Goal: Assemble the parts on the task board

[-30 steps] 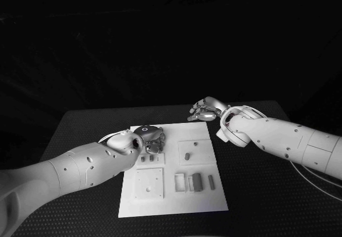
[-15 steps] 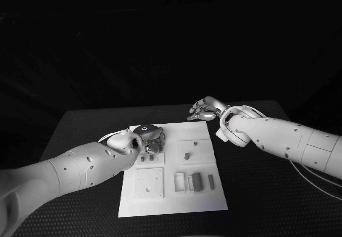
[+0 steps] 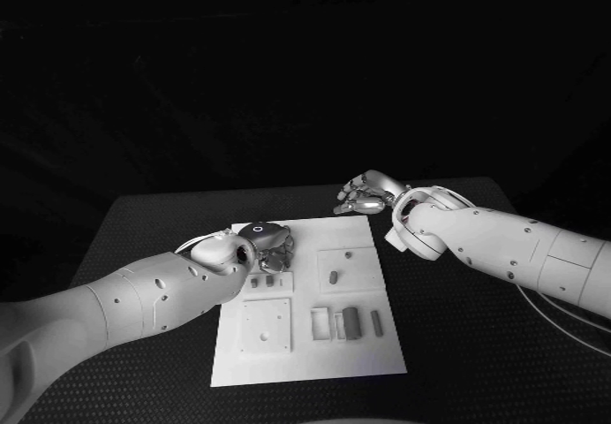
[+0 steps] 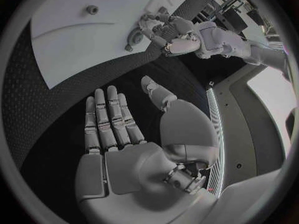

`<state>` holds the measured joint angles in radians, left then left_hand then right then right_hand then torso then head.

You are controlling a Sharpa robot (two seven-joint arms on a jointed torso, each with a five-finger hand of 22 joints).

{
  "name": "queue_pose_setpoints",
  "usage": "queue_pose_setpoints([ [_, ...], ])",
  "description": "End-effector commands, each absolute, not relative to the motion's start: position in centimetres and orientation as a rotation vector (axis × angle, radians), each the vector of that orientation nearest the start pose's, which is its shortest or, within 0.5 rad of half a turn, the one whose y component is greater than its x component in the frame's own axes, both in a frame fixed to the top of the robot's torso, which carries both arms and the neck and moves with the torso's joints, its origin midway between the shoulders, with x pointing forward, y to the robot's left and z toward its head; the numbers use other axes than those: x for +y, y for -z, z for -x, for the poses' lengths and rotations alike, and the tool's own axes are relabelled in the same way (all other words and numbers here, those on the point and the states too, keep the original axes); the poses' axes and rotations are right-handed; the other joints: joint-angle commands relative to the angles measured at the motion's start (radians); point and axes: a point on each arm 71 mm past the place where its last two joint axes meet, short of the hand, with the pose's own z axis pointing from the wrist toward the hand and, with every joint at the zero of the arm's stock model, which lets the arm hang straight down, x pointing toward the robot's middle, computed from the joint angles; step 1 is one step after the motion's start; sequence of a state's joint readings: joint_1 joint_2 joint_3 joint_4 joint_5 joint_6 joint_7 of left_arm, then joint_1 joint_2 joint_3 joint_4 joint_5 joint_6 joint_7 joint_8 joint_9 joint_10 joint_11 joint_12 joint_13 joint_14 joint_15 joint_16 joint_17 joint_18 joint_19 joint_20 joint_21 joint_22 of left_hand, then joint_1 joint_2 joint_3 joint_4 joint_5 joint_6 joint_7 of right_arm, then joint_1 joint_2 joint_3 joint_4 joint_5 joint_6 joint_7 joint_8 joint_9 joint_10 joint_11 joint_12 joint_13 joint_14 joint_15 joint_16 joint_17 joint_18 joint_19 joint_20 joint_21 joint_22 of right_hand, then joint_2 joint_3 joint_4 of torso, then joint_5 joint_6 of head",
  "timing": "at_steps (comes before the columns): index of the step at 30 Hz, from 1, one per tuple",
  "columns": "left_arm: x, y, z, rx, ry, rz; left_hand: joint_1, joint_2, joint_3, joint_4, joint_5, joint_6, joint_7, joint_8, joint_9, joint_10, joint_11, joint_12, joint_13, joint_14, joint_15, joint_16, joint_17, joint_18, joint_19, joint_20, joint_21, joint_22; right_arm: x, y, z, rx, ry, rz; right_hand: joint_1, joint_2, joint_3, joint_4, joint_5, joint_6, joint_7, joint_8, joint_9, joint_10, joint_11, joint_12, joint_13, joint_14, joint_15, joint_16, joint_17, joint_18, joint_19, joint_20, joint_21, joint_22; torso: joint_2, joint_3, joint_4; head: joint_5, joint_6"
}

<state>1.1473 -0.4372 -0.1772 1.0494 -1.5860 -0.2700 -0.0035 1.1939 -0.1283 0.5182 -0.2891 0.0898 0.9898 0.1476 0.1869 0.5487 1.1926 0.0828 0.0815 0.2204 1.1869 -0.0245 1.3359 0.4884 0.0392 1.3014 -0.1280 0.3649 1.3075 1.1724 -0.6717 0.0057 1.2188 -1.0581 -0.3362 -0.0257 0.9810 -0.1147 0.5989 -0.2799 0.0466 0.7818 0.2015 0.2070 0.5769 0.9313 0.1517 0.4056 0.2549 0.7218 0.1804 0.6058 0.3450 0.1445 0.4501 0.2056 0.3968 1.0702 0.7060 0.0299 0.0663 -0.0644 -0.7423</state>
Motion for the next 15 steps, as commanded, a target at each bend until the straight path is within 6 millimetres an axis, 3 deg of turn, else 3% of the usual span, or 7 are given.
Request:
queue_pose_setpoints([
  [1,11.44,29.19,-51.40,1.835,0.571,-0.476,-0.004,0.005,-0.005,-0.001,-0.006,0.000,0.000,0.006,-0.002,0.006,-0.001,0.001,-0.002,-0.003,-0.007,0.003,0.000,0.081,0.002,-0.001,0.004,0.022,-20.66,20.38,-54.02,1.699,-0.781,-0.282,0.007,0.001,-0.005,0.001,0.002,-0.008,0.014,0.006,-0.002,0.005,0.000,-0.006,-0.002,0.007,0.003,-0.004,0.000,-0.011,-0.008,-0.001,-0.004,0.001,0.000,0.0000,0.0003,-0.001,-0.001],
  [15,11.43,29.34,-51.27,1.851,0.569,-0.486,0.000,0.011,-0.006,-0.002,-0.005,0.004,-0.002,0.010,-0.004,0.017,-0.005,0.004,0.003,0.000,-0.011,0.005,-0.001,0.081,0.003,-0.003,0.007,0.022,-20.62,20.38,-54.04,1.699,-0.781,-0.282,0.008,0.002,-0.006,0.001,0.002,-0.008,0.014,0.007,-0.002,0.006,0.001,-0.008,-0.006,0.006,0.004,-0.008,0.001,-0.012,-0.009,-0.001,-0.006,0.002,0.000,0.0006,0.0009,-0.004,-0.001],
])
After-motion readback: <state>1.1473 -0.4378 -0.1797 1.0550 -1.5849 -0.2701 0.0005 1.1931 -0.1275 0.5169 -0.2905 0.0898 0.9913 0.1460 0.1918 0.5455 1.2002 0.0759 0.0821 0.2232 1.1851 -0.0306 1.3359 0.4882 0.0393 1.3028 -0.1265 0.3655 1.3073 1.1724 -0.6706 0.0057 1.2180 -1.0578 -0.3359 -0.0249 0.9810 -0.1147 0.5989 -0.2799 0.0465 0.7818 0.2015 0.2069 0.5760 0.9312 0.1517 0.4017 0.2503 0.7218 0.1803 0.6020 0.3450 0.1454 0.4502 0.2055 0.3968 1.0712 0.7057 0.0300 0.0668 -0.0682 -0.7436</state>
